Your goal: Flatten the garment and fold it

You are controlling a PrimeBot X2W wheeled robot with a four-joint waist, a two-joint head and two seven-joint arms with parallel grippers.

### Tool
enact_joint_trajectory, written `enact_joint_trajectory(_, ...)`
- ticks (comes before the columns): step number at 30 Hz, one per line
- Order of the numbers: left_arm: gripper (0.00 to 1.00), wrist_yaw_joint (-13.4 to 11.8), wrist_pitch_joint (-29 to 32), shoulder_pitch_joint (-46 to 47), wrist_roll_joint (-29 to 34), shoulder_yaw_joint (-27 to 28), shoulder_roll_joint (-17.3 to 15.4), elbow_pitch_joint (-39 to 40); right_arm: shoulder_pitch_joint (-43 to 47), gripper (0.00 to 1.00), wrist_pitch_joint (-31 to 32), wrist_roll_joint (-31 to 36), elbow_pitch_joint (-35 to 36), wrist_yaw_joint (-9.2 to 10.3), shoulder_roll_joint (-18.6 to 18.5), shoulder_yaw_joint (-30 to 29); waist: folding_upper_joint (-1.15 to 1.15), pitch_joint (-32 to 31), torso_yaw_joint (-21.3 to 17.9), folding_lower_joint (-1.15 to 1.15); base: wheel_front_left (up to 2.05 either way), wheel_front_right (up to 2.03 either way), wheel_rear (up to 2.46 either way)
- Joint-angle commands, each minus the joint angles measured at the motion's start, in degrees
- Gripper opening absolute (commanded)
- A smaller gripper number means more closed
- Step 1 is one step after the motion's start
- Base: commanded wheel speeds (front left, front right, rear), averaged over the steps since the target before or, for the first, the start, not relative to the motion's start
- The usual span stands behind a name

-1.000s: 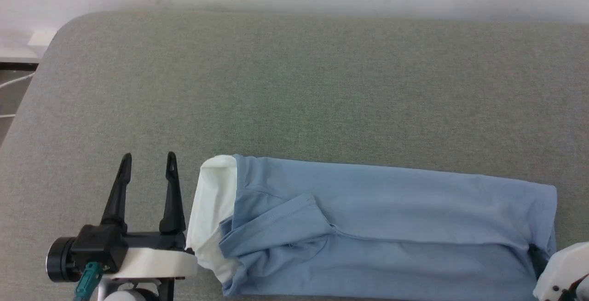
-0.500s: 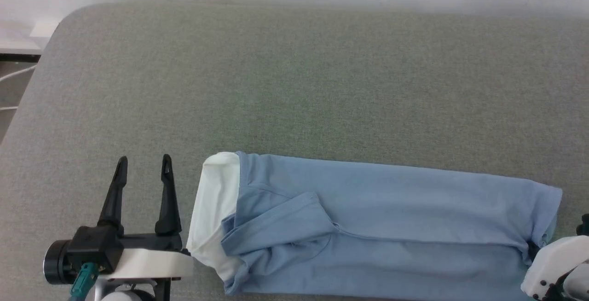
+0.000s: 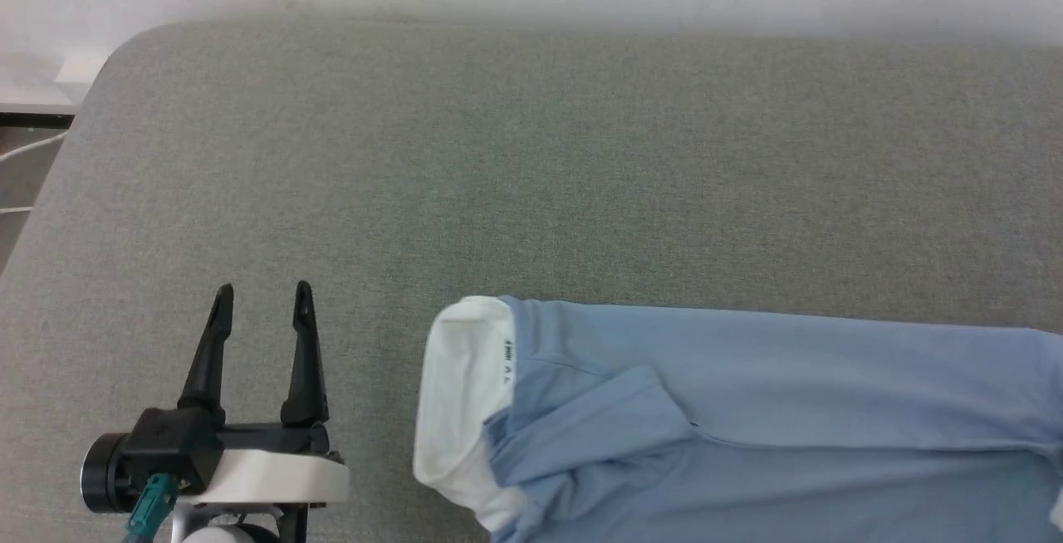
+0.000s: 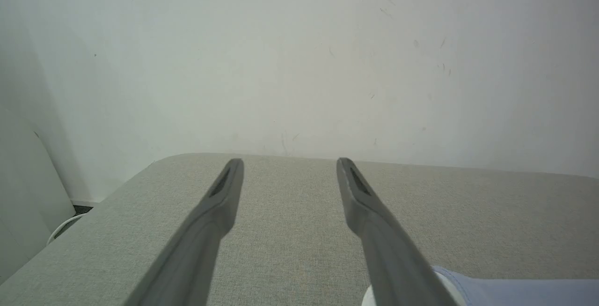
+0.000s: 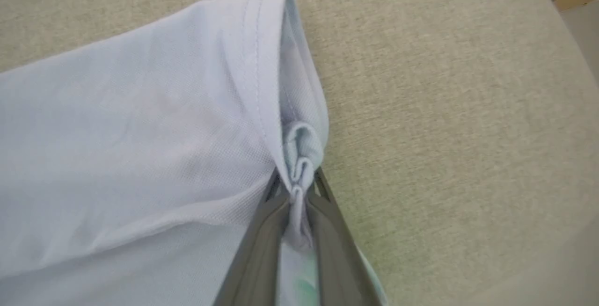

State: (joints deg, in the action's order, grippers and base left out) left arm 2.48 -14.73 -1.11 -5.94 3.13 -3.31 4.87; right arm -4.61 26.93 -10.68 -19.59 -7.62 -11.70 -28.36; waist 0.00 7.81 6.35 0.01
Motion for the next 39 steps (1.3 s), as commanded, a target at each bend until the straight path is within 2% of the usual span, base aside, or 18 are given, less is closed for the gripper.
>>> enact_joint_trajectory(1, 1.0, 0.4, -0.3, -0.3, 0.2, 0.1, 0.3, -0.2, -0.1, 0.0, -0.1, 0.9, -0.2, 0.13, -0.9, -0.8, 0.0, -0.3, 0.1, -0.01, 0.0, 0.0, 0.0)
enact_joint_trajectory(5, 1.0, 0.4, -0.3, -0.9, 0.0, 0.3, 0.4, -0.6, 0.9, 0.0, 0.3, 0.4, 1.0, 0.13, -1.2, -0.2, 0.0, -1.4, 0.0, -0.01, 0.0, 0.0, 0.0)
enact_joint_trajectory(10, 1.0, 0.3, -0.3, -1.6, -0.7, 0.2, 0.4, -1.0, 3.8, 0.0, 1.2, -0.8, 7.0, 0.13, -1.4, 3.8, 0.0, -3.1, -0.2, -0.01, 0.0, 0.0, 0.0)
enact_joint_trajectory(19, 1.0, -0.5, -0.3, -3.4, -1.9, -0.6, 0.4, -1.5, 10.3, 0.0, 8.9, -5.1, 23.6, 0.13, -3.6, 18.7, 0.0, -6.5, 0.0, -0.01, 0.0, 0.0, 0.0)
enact_joint_trajectory(25, 1.0, -0.6, -0.3, -4.0, -2.2, -1.6, 0.4, -1.5, 9.2, 0.0, 11.3, -8.1, 30.5, 0.13, -1.9, 27.3, 0.0, -7.5, 2.1, -0.01, 0.0, 0.0, 0.0)
enact_joint_trajectory(31, 1.0, -0.2, -0.3, -4.1, -1.9, -1.8, 0.4, -1.6, 5.6, 0.0, 11.5, -9.6, 31.0, 0.13, 2.1, 34.0, 0.0, -7.1, 4.8, -0.01, 0.0, 0.0, 0.0)
enact_joint_trajectory(39, 1.0, 0.2, -0.3, -3.4, -1.7, -1.7, 0.4, -2.1, -0.5, 0.0, 10.0, -9.1, 24.9, 0.13, 5.8, 42.9, 0.0, -5.6, 9.3, -0.01, 0.0, 0.0, 0.0)
